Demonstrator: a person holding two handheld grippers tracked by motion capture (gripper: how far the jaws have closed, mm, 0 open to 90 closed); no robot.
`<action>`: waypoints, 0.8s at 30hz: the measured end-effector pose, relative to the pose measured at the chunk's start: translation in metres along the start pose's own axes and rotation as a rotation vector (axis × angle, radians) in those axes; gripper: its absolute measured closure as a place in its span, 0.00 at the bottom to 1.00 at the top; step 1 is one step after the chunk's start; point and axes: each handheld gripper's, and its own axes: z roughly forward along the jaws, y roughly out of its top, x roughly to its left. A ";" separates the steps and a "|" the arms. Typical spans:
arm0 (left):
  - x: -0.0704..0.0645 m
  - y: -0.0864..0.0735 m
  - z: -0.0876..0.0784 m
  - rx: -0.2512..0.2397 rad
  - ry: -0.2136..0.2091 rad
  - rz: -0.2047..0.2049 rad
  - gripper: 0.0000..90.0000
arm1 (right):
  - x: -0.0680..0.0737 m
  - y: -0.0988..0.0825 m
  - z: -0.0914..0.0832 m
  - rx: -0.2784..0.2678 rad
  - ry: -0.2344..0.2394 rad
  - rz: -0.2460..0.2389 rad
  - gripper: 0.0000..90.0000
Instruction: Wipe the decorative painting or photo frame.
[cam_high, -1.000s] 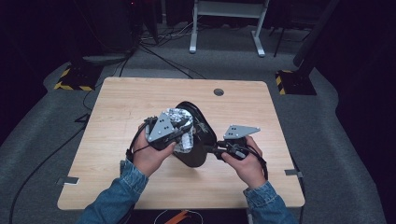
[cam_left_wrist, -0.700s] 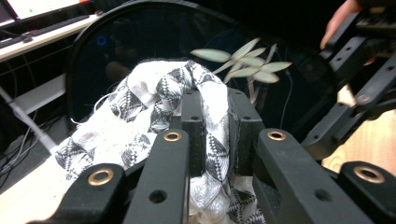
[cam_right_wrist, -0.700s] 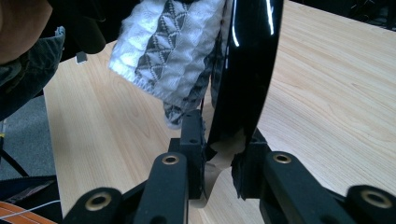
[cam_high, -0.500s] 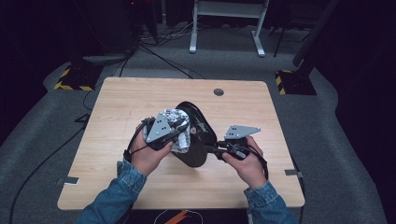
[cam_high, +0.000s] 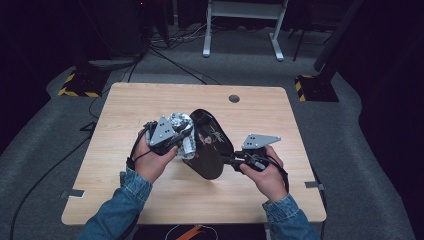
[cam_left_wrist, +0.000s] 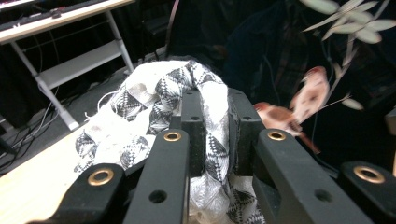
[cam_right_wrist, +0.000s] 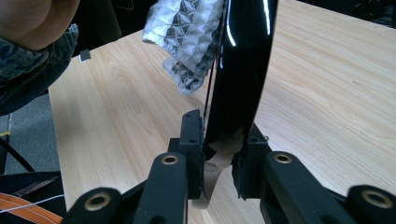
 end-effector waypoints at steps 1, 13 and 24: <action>0.001 -0.001 0.000 0.003 0.002 -0.004 0.89 | 0.000 0.000 0.000 0.000 0.000 0.000 0.86; -0.013 -0.002 0.006 0.018 -0.043 -0.013 0.88 | 0.000 0.002 0.001 0.003 -0.019 -0.001 0.86; -0.043 0.004 0.016 0.024 -0.128 0.044 0.88 | -0.002 0.002 0.000 0.006 -0.034 0.004 0.86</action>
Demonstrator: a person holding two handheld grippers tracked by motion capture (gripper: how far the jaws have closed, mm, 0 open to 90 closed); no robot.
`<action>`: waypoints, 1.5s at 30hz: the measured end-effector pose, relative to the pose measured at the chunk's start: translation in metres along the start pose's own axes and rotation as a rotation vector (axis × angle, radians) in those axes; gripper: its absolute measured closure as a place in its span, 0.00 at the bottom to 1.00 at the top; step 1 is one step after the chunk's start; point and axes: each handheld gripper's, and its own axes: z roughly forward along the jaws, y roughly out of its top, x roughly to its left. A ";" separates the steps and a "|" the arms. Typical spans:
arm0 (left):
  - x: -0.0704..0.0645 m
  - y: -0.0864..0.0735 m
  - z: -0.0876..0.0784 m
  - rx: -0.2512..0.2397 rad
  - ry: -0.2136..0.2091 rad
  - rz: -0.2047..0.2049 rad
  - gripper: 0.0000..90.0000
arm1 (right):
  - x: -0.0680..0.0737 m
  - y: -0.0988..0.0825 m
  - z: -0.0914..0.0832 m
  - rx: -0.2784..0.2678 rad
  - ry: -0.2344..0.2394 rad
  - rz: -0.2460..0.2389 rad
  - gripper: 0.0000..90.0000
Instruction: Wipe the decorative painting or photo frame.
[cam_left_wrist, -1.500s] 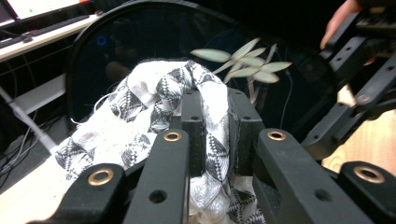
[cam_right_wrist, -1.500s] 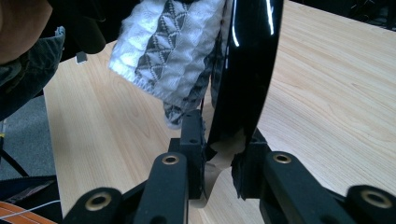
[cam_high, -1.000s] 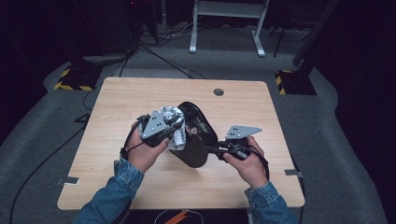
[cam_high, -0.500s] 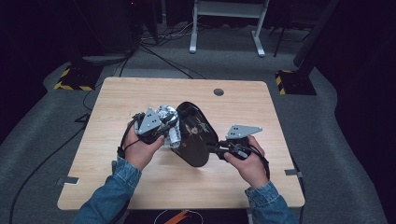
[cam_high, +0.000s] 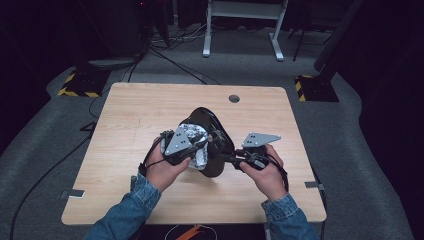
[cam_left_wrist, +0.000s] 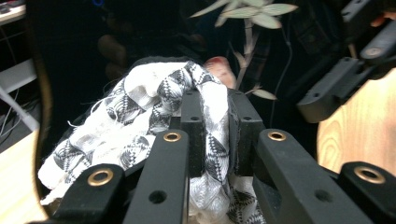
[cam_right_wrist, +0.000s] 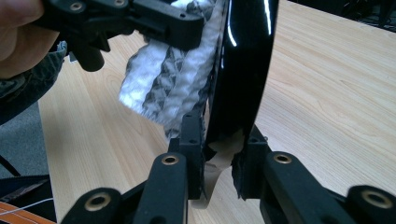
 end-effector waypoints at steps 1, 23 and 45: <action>-0.001 0.000 0.000 0.001 -0.003 0.007 0.88 | 0.000 0.000 0.000 0.001 -0.001 -0.001 0.86; 0.028 -0.013 -0.005 0.029 0.081 -0.019 0.89 | -0.001 -0.003 -0.003 -0.009 0.009 0.012 0.86; 0.041 -0.023 -0.007 0.037 0.103 -0.087 0.89 | -0.001 -0.002 -0.004 -0.005 0.001 0.026 0.86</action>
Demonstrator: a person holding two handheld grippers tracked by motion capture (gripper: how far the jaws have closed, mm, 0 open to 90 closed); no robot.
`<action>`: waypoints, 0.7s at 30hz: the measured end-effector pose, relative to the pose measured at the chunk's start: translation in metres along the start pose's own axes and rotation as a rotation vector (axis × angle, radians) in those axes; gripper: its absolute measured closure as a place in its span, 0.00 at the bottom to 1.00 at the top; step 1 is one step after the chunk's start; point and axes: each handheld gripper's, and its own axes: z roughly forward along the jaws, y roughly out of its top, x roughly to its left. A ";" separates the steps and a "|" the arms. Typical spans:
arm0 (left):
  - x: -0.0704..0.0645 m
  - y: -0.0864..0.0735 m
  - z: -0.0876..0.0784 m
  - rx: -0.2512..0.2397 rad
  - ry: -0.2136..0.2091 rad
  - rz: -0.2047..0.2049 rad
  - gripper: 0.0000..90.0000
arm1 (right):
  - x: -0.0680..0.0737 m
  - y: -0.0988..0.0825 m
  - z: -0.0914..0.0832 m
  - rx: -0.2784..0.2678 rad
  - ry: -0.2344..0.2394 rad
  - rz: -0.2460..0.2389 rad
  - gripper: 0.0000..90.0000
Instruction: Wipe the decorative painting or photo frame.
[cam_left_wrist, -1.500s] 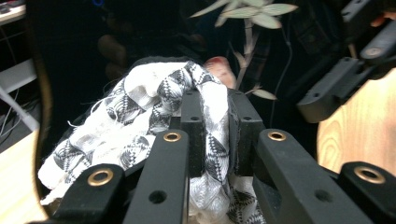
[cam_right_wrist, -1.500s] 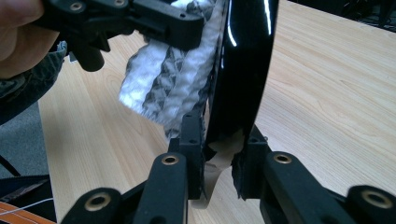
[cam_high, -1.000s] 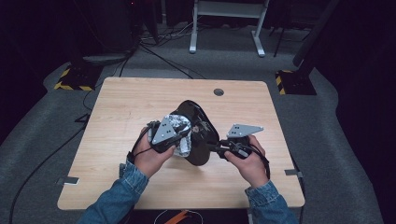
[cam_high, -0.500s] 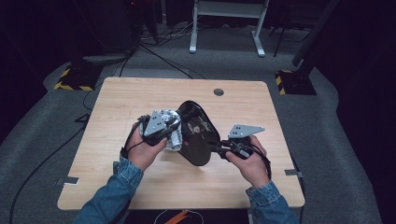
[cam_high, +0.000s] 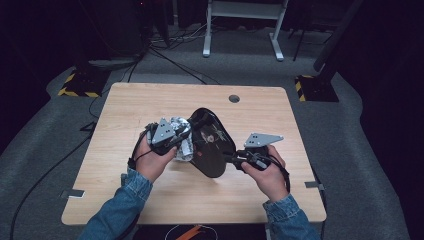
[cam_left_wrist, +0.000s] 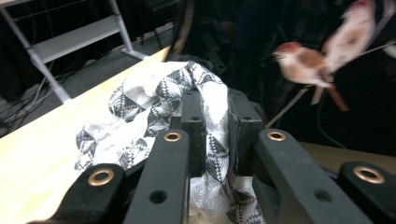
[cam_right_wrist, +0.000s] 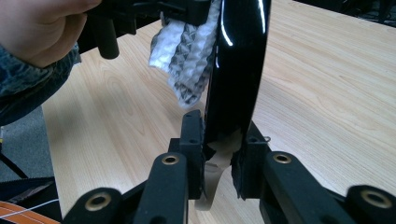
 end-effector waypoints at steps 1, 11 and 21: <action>-0.003 0.001 0.000 0.000 -0.008 0.009 0.89 | 0.000 0.000 0.000 0.000 0.000 0.000 0.86; -0.035 0.008 0.007 -0.002 -0.088 0.066 0.89 | -0.001 0.000 -0.002 0.003 -0.008 0.010 0.87; -0.056 0.008 0.013 -0.004 -0.151 0.114 0.89 | -0.004 -0.001 -0.002 -0.005 -0.009 0.026 0.88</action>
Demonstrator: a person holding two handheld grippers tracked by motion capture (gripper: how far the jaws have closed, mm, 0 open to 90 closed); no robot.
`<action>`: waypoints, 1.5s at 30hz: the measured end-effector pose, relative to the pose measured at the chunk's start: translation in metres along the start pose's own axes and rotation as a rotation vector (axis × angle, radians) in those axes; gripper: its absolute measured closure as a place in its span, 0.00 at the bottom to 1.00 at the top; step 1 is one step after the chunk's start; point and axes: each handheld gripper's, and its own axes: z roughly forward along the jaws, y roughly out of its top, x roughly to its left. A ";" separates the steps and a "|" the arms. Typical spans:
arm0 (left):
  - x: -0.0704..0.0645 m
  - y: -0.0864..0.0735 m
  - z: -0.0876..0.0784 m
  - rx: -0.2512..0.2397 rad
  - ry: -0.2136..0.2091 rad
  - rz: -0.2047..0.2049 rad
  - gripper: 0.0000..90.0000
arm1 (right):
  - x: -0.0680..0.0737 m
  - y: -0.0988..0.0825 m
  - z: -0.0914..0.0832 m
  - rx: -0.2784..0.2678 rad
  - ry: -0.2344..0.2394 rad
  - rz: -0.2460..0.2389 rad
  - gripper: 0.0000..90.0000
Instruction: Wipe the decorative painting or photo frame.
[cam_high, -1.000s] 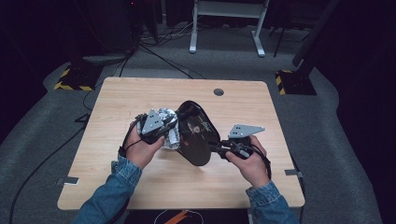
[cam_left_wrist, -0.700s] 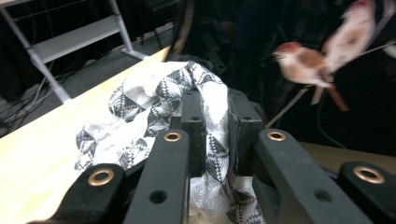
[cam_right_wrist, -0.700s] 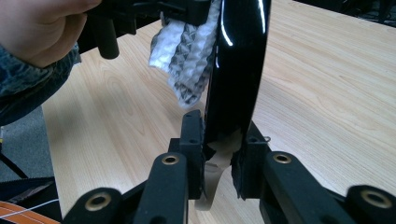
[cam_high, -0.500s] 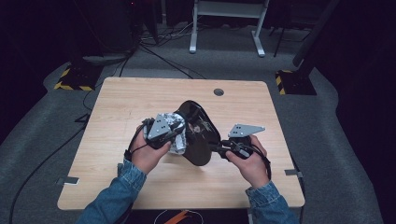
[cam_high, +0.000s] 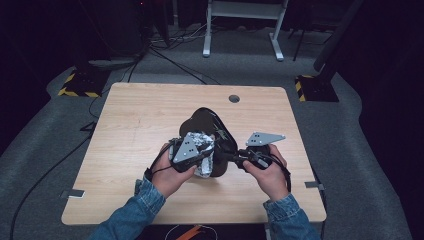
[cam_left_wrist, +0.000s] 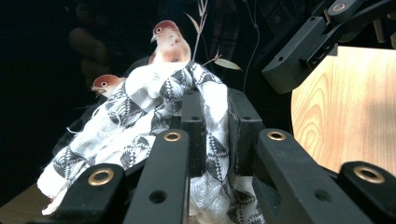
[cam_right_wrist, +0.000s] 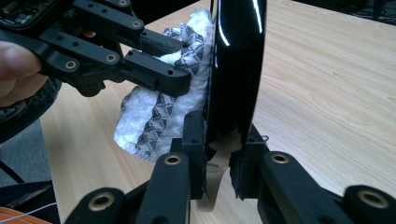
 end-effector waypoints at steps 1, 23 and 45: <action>0.001 -0.001 0.000 0.002 0.004 0.005 0.89 | 0.000 0.000 0.000 -0.001 0.000 0.002 0.88; 0.053 -0.023 -0.013 0.045 0.132 -0.060 0.89 | 0.002 -0.004 -0.002 -0.007 -0.006 0.010 0.87; 0.045 -0.027 -0.006 0.032 0.081 -0.099 0.89 | 0.004 -0.005 -0.003 -0.014 -0.012 0.013 0.86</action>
